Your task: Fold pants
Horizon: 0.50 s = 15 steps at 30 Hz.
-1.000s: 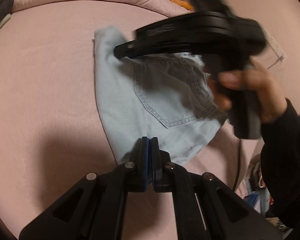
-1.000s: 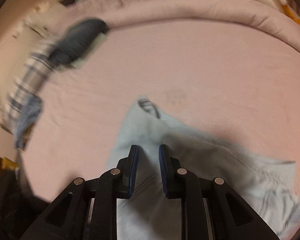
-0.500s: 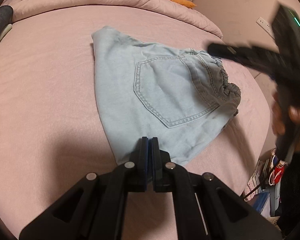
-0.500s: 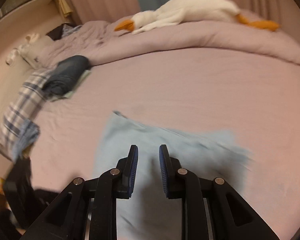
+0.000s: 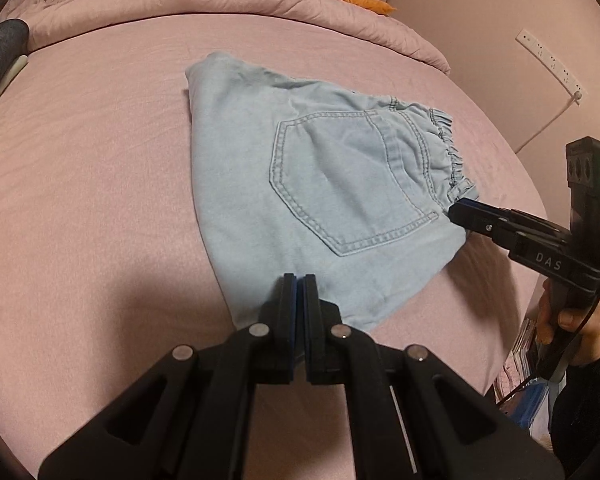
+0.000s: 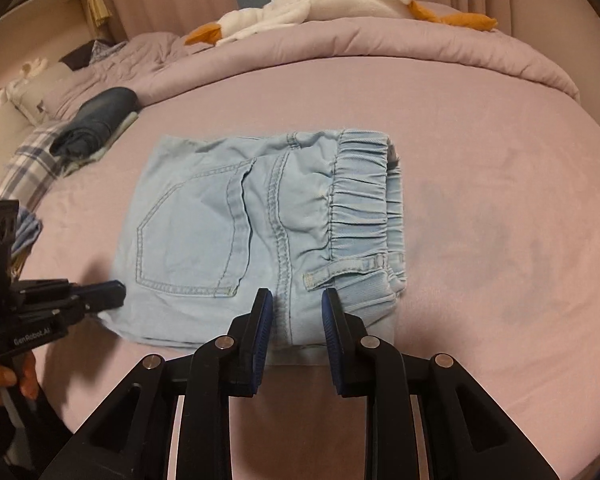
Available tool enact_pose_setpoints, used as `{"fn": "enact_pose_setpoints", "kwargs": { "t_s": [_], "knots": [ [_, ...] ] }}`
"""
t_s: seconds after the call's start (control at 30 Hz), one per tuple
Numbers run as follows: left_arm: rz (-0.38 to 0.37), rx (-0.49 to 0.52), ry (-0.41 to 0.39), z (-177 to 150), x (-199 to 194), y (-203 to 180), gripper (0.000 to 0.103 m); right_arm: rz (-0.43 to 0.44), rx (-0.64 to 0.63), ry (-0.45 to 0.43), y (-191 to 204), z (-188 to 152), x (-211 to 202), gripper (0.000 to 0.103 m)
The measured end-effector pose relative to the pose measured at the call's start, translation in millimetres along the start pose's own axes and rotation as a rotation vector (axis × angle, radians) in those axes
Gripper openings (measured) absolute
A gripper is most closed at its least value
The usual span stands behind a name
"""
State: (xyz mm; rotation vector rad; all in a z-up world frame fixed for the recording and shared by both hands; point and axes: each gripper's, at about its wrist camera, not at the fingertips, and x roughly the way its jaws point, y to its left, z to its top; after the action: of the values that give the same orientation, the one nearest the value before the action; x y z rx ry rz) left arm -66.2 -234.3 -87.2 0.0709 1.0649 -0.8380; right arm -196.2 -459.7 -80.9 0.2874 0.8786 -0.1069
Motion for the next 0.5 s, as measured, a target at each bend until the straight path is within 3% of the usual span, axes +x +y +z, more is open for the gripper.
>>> {"fn": "enact_pose_setpoints", "kwargs": {
  "t_s": [0.17, 0.33, 0.5],
  "knots": [
    [0.007, 0.005, 0.003, -2, -1, 0, 0.003, 0.016, 0.009, 0.019, 1, 10, -6, 0.025],
    [0.01, 0.008, 0.004, -2, -2, 1, 0.003, 0.048, 0.033, -0.054, -5, 16, -24, 0.026],
    [0.011, 0.008, 0.007, 0, -1, 1, 0.003, 0.008, 0.08, -0.091, -17, 37, -15, 0.027]
  ]
}}
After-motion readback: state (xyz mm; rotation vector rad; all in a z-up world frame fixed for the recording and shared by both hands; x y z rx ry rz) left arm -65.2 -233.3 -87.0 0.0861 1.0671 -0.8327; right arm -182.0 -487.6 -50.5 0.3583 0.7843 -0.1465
